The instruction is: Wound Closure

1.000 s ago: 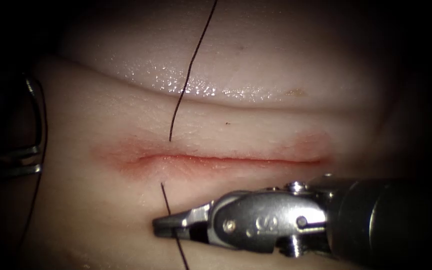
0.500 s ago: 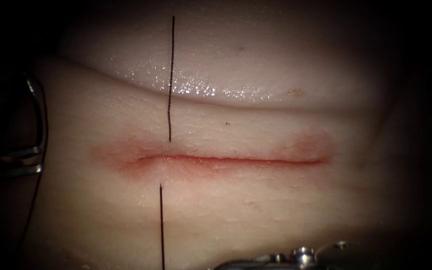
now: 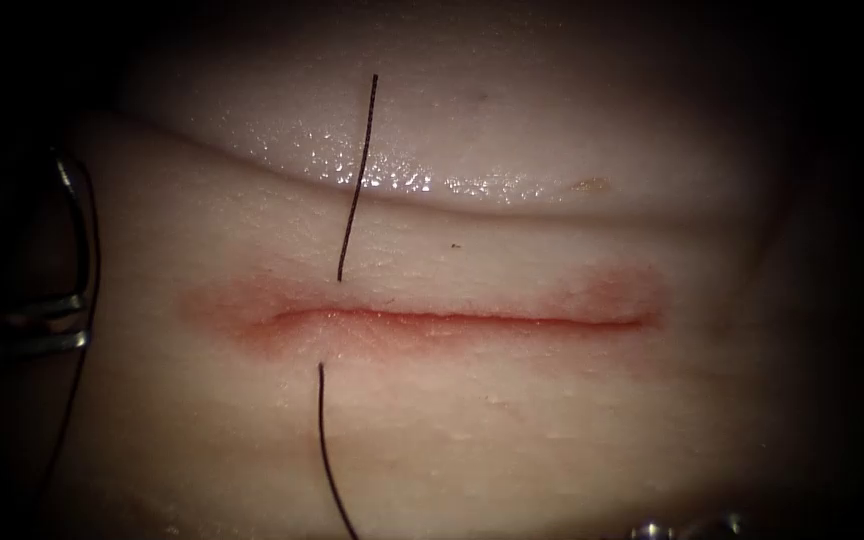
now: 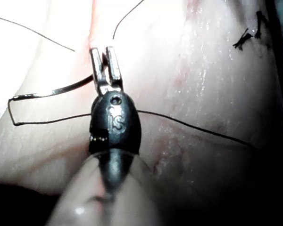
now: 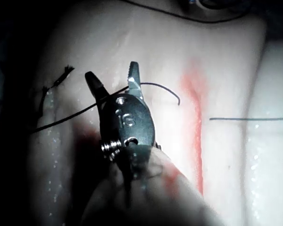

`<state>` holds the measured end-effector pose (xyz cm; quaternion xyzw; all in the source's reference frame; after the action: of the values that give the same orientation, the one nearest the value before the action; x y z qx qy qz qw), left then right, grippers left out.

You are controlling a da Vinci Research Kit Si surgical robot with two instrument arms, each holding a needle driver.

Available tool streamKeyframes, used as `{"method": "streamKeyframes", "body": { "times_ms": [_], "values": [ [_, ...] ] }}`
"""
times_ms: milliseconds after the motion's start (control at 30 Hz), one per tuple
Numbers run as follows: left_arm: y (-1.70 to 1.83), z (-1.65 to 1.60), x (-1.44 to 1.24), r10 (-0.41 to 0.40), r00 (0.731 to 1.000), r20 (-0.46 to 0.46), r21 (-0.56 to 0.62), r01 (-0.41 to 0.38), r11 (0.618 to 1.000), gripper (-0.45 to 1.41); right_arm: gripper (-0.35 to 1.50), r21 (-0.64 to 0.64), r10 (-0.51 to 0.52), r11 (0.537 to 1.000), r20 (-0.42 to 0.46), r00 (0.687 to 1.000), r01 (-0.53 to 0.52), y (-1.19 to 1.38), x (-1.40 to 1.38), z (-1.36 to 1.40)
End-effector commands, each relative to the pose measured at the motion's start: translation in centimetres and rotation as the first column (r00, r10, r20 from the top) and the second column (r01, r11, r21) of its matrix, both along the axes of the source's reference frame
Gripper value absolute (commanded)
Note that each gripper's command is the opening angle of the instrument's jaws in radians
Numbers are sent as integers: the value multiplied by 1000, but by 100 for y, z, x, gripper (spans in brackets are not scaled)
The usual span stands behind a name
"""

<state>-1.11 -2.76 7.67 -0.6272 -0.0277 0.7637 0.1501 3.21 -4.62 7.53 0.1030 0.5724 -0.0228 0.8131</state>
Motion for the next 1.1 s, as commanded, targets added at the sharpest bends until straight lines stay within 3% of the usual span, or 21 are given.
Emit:
{"method": "streamKeyframes", "body": {
  "times_ms": [33, 167, 233, 633, 933, 1067, 1100],
  "values": [
    [-5, 6, -5, 1, 1000, 1, 2, -1, 1000, -45, 141, -14, 12, 1000, 2, 1000, -12, 18, 4, 16],
    [-5, 6, -5, 1, 1000, 1, 2, -1, 1000, -45, 140, -27, 29, 999, 16, 999, -28, 38, 5, 32],
    [-5, 6, -5, 1, 1000, 1, 1, -1, 1000, -45, 141, -43, 74, 996, 40, 996, -72, 55, 18, 69],
    [-6, 6, -2, 4, 1000, 3, 1, -4, 1000, -45, 138, -32, 79, 996, 59, 995, -77, 55, 60, 157],
    [-6, 6, -3, 3, 1000, 3, 1, -3, 1000, -45, 111, -21, 74, 997, 77, 994, -72, 52, 58, 178],
    [-6, 6, -2, 4, 1000, 3, 1, -4, 1000, -45, 66, -12, 64, 998, 71, 995, -63, 52, 57, 181],
    [-6, 6, -2, 4, 1000, 3, 1, -4, 1000, -45, 66, -12, 64, 998, 71, 995, -63, 52, 57, 181]
  ]
}}
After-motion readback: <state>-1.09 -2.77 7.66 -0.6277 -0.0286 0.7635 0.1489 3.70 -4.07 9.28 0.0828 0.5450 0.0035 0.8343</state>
